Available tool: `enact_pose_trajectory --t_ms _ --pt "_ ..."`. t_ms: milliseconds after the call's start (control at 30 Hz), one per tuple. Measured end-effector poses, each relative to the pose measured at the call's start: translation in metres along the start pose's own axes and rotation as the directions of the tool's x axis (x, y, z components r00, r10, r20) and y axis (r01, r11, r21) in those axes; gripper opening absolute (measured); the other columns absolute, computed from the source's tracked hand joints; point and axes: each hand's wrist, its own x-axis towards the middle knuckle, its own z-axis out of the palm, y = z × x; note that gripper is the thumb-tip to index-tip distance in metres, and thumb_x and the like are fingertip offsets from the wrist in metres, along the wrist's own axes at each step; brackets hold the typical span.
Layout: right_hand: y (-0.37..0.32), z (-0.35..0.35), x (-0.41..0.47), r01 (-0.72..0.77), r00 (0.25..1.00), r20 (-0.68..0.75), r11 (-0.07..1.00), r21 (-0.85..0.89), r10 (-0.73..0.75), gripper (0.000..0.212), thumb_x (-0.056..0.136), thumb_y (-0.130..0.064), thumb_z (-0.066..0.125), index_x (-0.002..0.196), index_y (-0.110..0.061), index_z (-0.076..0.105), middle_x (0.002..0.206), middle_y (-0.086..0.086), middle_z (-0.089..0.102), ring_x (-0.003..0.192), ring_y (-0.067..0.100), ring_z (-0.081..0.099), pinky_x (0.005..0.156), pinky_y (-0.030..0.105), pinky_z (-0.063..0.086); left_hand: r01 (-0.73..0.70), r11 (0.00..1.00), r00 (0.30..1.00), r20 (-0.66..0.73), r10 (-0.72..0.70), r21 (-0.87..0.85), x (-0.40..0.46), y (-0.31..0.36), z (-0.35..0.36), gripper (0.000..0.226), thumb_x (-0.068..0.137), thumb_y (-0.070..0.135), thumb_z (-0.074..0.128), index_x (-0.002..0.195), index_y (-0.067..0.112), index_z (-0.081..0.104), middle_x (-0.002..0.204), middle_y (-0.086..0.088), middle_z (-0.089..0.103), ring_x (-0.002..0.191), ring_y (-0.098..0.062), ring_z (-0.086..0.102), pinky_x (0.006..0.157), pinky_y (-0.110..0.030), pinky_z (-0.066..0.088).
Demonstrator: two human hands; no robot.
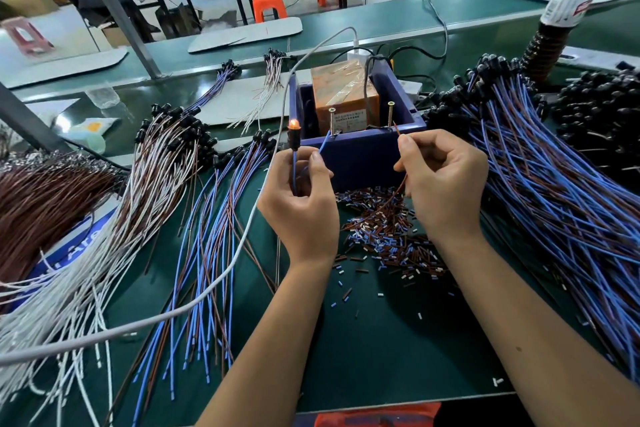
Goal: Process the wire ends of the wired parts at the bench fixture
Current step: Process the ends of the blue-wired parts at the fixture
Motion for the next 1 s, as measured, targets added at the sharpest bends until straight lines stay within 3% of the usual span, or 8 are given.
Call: enact_pose_trajectory --t_ms 233,367,467,600,700,833,900,1000 --pt "-0.005 -0.016 0.001 -0.01 0.996 -0.091 0.991 -0.13 -0.002 0.017 0.1 -0.022 0.067 0.086 -0.013 0.074 0.069 -0.005 0.071 0.059 0.011 0.066 0.059 0.037 0.057 -0.048 0.998 0.998 0.034 0.049 -0.04 -0.014 0.025 0.013 0.016 0.095 0.007 0.067 0.081 0.015 0.065 0.064 0.007 0.066 0.057 -0.023 0.056 0.055 -0.025 0.046" --pt "-0.02 -0.044 0.013 0.046 0.973 -0.2 0.948 -0.314 -0.113 0.022 0.099 -0.021 0.064 0.115 -0.011 0.075 0.09 -0.002 0.07 0.063 0.012 0.061 0.066 0.039 0.056 0.054 0.998 0.966 0.249 -0.063 0.042 -0.014 0.056 0.048 0.015 0.092 0.015 0.068 0.078 0.02 0.07 0.067 0.014 0.071 0.06 -0.006 0.063 0.059 -0.018 0.047" --pt "-0.039 -0.076 0.019 0.152 0.934 -0.205 0.845 -0.512 -0.292 0.049 0.098 -0.023 0.06 0.145 -0.013 0.055 0.121 0.013 0.055 0.086 0.022 0.056 0.078 0.033 0.052 0.138 0.986 0.894 0.416 -0.167 0.097 -0.008 0.079 0.081 0.016 0.092 0.016 0.07 0.077 0.023 0.072 0.069 0.014 0.074 0.069 -0.001 0.069 0.071 -0.023 0.056" --pt "-0.06 -0.118 0.034 0.279 0.906 -0.007 0.608 -0.743 -0.424 0.049 0.105 -0.034 0.05 0.149 -0.012 0.052 0.14 0.019 0.051 0.125 0.036 0.047 0.107 0.037 0.033 0.227 0.974 0.805 0.562 -0.188 0.001 -0.011 0.119 0.123 0.011 0.096 0.021 0.07 0.091 0.018 0.08 0.079 0.006 0.077 0.077 -0.007 0.072 0.077 -0.026 0.058" --pt "-0.062 -0.13 0.045 0.335 0.94 0.257 0.751 -0.569 -0.224 0.041 0.112 -0.031 0.035 0.14 -0.013 0.058 0.117 0.001 0.068 0.112 0.021 0.059 0.104 0.052 0.042 0.454 0.873 0.762 0.585 -0.277 -0.178 -0.016 0.148 0.15 0.014 0.099 0.021 0.068 0.094 0.015 0.079 0.084 0.003 0.077 0.068 -0.009 0.063 0.075 -0.027 0.051" --pt "-0.064 -0.145 0.05 0.149 0.953 0.298 0.94 -0.306 -0.054 0.042 0.112 -0.032 0.04 0.075 -0.024 0.057 0.063 -0.012 0.055 0.061 0.003 0.048 0.064 0.032 0.04 0.734 0.617 0.611 0.674 -0.416 -0.284 -0.012 0.171 0.173 0.022 0.103 0.017 0.061 0.117 0.004 0.072 0.093 -0.01 0.074 0.045 -0.004 0.039 0.046 -0.019 0.035" --pt "-0.064 -0.158 0.05 0.08 0.952 0.307 0.953 -0.292 0.014 0.05 0.111 -0.041 0.04 0.075 -0.023 0.069 0.07 -0.007 0.066 0.066 0.007 0.058 0.068 0.031 0.047 0.811 0.497 0.542 0.716 -0.441 -0.308 -0.005 0.173 0.18 0.026 0.106 0.015 0.056 0.125 0.0 0.066 0.084 -0.009 0.064 0.037 -0.004 0.033 0.035 -0.017 0.027" --pt "-0.068 -0.172 0.051 0.131 0.973 0.228 0.877 -0.461 -0.025 0.05 0.109 -0.054 0.033 0.096 -0.033 0.078 0.114 0.001 0.067 0.114 0.017 0.061 0.104 0.043 0.045 0.862 0.382 0.485 0.758 -0.436 -0.333 0.002 0.175 0.187 0.02 0.107 0.016 0.053 0.114 0.002 0.065 0.079 -0.006 0.054 0.033 -0.003 0.031 0.031 -0.016 0.026"
